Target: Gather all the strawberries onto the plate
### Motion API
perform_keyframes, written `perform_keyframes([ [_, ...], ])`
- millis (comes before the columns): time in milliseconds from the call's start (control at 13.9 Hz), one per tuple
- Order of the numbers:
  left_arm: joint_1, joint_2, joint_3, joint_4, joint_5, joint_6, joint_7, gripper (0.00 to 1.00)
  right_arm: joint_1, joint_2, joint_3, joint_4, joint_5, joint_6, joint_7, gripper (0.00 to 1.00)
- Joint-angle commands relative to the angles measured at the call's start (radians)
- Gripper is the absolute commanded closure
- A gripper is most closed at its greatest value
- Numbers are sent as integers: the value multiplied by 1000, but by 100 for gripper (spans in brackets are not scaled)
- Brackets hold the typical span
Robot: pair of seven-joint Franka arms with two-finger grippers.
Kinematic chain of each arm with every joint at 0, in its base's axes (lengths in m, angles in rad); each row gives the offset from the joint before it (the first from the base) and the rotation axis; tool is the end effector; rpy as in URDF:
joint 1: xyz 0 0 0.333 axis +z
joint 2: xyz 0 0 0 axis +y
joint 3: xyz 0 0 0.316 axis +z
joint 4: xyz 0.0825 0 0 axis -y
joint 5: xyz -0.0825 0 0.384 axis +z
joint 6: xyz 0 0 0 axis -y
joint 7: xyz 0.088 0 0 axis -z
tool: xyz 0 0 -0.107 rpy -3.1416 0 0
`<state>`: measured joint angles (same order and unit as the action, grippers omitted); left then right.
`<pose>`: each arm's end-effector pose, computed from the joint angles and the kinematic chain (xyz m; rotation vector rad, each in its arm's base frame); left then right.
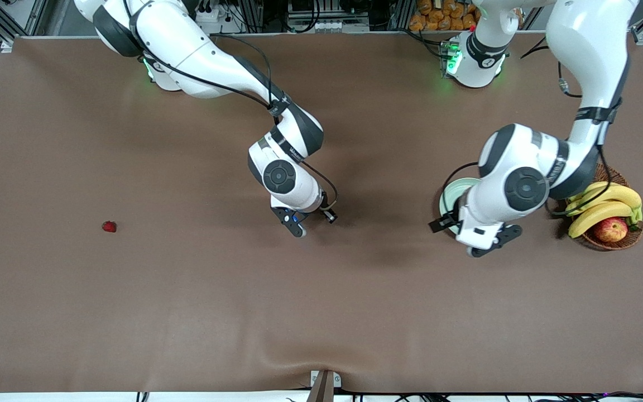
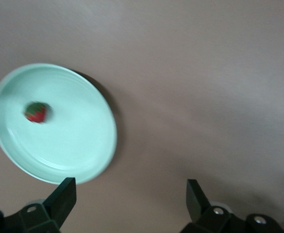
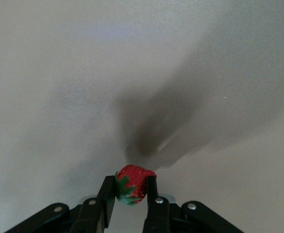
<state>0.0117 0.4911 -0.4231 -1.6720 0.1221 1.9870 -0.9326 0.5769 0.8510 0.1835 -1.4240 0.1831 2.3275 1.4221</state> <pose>0.6142 -0.2281 0.3295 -3.0253 -0.7659 0.2464 0.5472 0.4880 0.1994 -2.6833 1.2145 0.3167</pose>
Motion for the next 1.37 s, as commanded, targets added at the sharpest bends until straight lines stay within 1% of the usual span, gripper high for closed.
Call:
perform_keyframes([
  [0, -64, 93, 0, 96, -9, 3, -125, 0, 12, 10, -12, 5, -16, 16, 43, 0],
  [144, -87, 132, 0, 135, -9, 19, -189, 0, 3, 2, -12, 14, -22, 6, 58, 0],
  [288, -99, 152, 0, 147, -9, 44, -233, 0, -11, -21, -12, 17, -22, -17, 55, 0],
  [505, -127, 176, 0, 149, -7, 110, -328, 0, -81, -50, -6, 68, -19, -162, 40, 0],
  [649, -173, 196, 6, 153, -5, 153, -400, 0, -121, -78, -2, 112, -24, -267, 18, 0],
  [793, -222, 221, 7, 172, -2, 188, -481, 0, -161, -113, -5, 122, -24, -347, -61, 0],
  [937, -301, 248, 17, 196, -1, 217, -569, 0, -222, -174, -2, 120, -20, -396, -159, 0],
  [1081, -395, 280, 55, 222, -1, 239, -650, 0, -282, -208, -2, 120, -20, -477, -259, 0],
  [1298, -543, 316, 156, 238, -2, 312, -747, 0, -376, -256, -6, 120, -25, -603, -406, 0],
])
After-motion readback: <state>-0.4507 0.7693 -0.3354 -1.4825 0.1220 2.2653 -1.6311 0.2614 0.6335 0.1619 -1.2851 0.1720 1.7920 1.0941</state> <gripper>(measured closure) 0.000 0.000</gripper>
